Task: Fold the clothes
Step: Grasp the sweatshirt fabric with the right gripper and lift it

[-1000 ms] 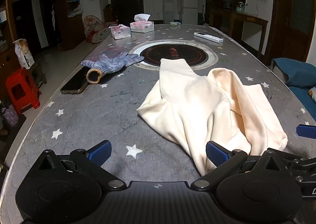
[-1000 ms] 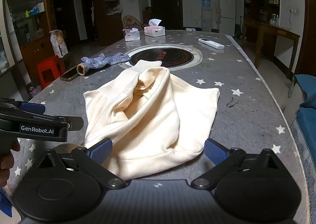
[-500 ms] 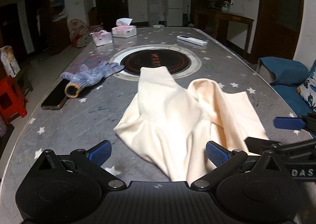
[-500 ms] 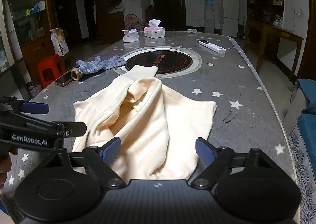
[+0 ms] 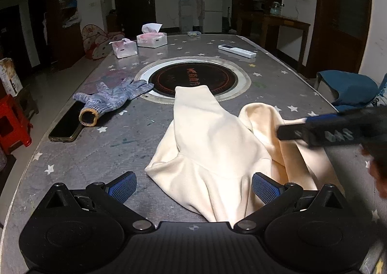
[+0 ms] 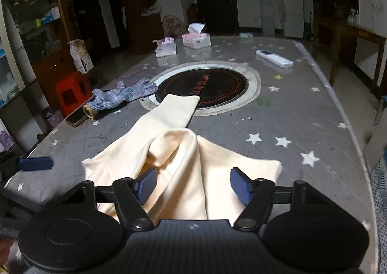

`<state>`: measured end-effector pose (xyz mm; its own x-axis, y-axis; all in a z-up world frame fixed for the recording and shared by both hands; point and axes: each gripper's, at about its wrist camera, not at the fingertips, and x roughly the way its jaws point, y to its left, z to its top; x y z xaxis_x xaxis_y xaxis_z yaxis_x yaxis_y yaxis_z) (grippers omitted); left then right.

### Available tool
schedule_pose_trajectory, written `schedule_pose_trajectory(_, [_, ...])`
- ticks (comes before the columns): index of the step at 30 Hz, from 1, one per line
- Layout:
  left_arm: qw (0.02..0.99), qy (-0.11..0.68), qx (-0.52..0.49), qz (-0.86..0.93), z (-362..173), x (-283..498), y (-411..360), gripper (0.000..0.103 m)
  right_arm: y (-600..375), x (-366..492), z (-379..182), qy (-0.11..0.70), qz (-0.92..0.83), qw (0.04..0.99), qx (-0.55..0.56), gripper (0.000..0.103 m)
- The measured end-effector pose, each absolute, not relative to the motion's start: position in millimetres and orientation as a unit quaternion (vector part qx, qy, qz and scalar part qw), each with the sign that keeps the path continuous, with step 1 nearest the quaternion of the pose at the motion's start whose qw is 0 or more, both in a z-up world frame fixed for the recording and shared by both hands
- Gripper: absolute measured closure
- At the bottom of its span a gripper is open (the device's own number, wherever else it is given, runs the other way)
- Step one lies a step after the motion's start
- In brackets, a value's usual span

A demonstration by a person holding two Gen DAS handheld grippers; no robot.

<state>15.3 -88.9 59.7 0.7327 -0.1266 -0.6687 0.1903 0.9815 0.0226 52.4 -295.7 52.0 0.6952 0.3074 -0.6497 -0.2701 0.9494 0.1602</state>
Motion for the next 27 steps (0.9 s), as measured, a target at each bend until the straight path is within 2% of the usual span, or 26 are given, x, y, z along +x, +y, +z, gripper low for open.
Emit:
schedule_pose_trajectory(5, [0.929,0.357,0.045,-0.087,58,19,-85,0.0,-294,87,37,0.385,0.167,0.906,0.046,0.044])
schedule_pose_trajectory(8, [0.928,0.361,0.04,-0.087,57,23,-82,0.0,-294,99,29,0.397,0.165,0.902,0.052,0.053])
schedule_pose_trajectory(12, [0.925,0.366,0.035,-0.092,54,27,-82,0.0,-290,100,25,0.399,0.183,0.898,0.034,0.069])
schedule_pose_trajectory(13, [0.925,0.366,0.035,-0.095,54,28,-83,0.0,-288,100,26,0.398,0.184,0.898,0.029,0.079])
schedule_pose_trajectory(14, [0.925,0.366,0.034,-0.097,54,28,-84,0.0,-286,100,26,0.397,0.185,0.899,0.024,0.083])
schedule_pose_trajectory(18, [0.925,0.362,0.036,-0.11,57,27,-89,0.0,-285,101,27,0.389,0.192,0.901,0.025,0.094])
schedule_pose_trajectory(27, [0.927,0.343,0.034,-0.149,70,26,-106,0.0,-319,68,46,0.346,0.153,0.925,0.034,0.097])
